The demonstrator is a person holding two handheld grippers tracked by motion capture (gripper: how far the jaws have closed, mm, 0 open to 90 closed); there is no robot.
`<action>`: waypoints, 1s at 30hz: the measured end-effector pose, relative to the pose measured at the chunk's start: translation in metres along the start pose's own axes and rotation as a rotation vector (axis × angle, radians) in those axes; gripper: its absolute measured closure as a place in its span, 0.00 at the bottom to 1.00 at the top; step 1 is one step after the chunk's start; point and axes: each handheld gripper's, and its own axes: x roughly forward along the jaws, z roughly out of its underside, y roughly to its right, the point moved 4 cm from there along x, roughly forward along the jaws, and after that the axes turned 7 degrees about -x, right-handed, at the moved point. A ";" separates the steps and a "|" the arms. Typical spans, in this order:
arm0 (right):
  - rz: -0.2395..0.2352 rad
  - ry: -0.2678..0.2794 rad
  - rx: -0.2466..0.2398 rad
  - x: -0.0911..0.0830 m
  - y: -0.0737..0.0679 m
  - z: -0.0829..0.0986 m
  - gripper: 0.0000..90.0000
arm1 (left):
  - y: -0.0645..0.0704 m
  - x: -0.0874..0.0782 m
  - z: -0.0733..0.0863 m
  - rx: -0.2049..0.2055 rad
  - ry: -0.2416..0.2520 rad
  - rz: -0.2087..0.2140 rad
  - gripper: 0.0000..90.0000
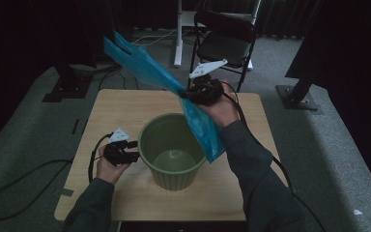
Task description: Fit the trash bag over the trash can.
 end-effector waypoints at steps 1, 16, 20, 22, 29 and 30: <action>-0.003 0.003 -0.001 0.001 -0.001 -0.002 0.98 | 0.001 0.001 0.000 0.006 -0.004 0.002 0.51; -0.047 0.047 -0.031 0.013 -0.023 -0.031 0.98 | 0.021 0.014 -0.008 0.052 -0.003 0.049 0.51; -0.042 0.022 -0.037 0.015 -0.024 -0.018 0.97 | 0.013 0.007 -0.009 0.017 0.030 0.036 0.51; -0.045 0.029 -0.031 0.014 -0.024 -0.014 0.97 | 0.011 0.006 -0.009 0.010 0.036 0.034 0.51; -0.038 0.032 -0.004 0.015 -0.020 -0.004 0.97 | 0.013 0.008 -0.008 0.025 0.026 0.030 0.51; -0.039 0.032 0.003 0.016 -0.019 -0.004 0.97 | 0.014 0.008 -0.008 0.025 0.026 0.031 0.51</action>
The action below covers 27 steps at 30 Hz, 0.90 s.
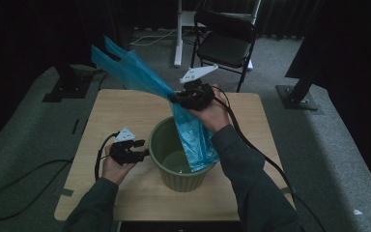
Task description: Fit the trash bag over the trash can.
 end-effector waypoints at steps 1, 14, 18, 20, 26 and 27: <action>0.001 0.002 0.003 0.001 0.001 0.000 0.97 | 0.000 0.000 0.000 0.001 0.001 0.000 0.51; 0.047 0.068 0.004 0.011 0.002 -0.014 0.97 | 0.001 -0.002 0.000 0.005 0.007 0.005 0.51; 0.040 0.067 0.004 0.012 0.003 -0.011 0.97 | 0.001 -0.002 0.000 0.006 0.006 0.005 0.51; 0.039 0.041 -0.003 0.012 0.001 -0.004 0.96 | 0.001 -0.002 0.000 0.005 0.010 0.005 0.51; 0.041 0.010 -0.021 0.008 -0.005 0.012 0.95 | 0.001 -0.003 -0.001 0.003 0.012 0.004 0.51; 0.035 0.010 -0.021 0.007 -0.006 0.014 0.95 | 0.001 -0.003 -0.001 0.000 0.014 0.005 0.51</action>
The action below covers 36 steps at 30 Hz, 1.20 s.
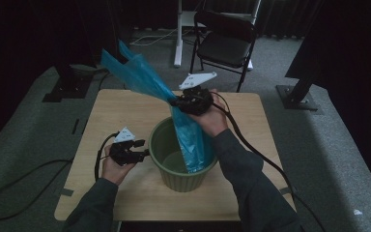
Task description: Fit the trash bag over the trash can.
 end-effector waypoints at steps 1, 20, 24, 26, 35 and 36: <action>-0.004 -0.001 -0.004 -0.002 -0.001 0.003 0.95 | 0.000 0.000 0.000 -0.004 0.002 0.001 0.51; -0.017 -0.058 0.010 -0.024 -0.004 0.052 0.94 | 0.002 -0.002 -0.001 -0.002 -0.005 -0.006 0.52; -0.032 -0.077 0.018 -0.027 -0.009 0.064 0.94 | 0.001 -0.002 -0.001 -0.004 -0.010 -0.004 0.52; -0.035 -0.086 0.019 -0.027 -0.010 0.067 0.94 | 0.002 -0.001 -0.001 -0.003 -0.010 -0.005 0.52; -0.073 -0.123 0.028 -0.034 -0.022 0.095 0.94 | 0.001 -0.002 -0.001 -0.006 -0.008 -0.008 0.52; -0.074 -0.125 0.032 -0.035 -0.023 0.097 0.94 | 0.001 -0.002 -0.001 -0.006 -0.007 -0.009 0.52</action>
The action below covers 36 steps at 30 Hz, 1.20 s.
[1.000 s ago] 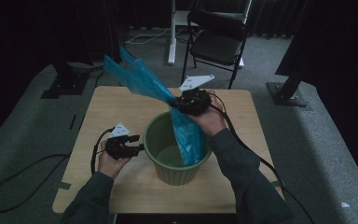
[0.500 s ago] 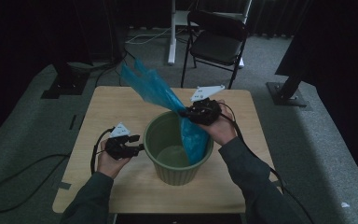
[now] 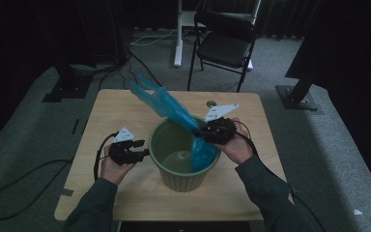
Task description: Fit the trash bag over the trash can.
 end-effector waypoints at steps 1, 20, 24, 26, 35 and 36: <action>-0.005 -0.002 0.000 -0.001 -0.001 0.002 0.94 | 0.000 0.000 0.000 0.001 -0.001 0.000 0.52; -0.047 0.051 0.018 -0.011 -0.002 -0.007 0.54 | 0.000 0.000 0.000 0.003 0.000 0.001 0.52; -0.033 0.087 0.026 -0.015 0.000 -0.013 0.57 | 0.001 0.000 0.000 0.005 -0.002 -0.001 0.52; -0.026 0.100 0.040 -0.015 0.002 -0.016 0.61 | 0.000 0.001 0.000 0.004 -0.001 0.000 0.52; -0.055 0.028 0.039 -0.001 0.000 -0.014 0.93 | 0.000 -0.001 0.000 0.007 0.001 -0.003 0.52; -0.060 0.017 0.035 0.000 -0.001 -0.013 0.96 | 0.000 -0.001 0.000 0.007 0.003 -0.003 0.52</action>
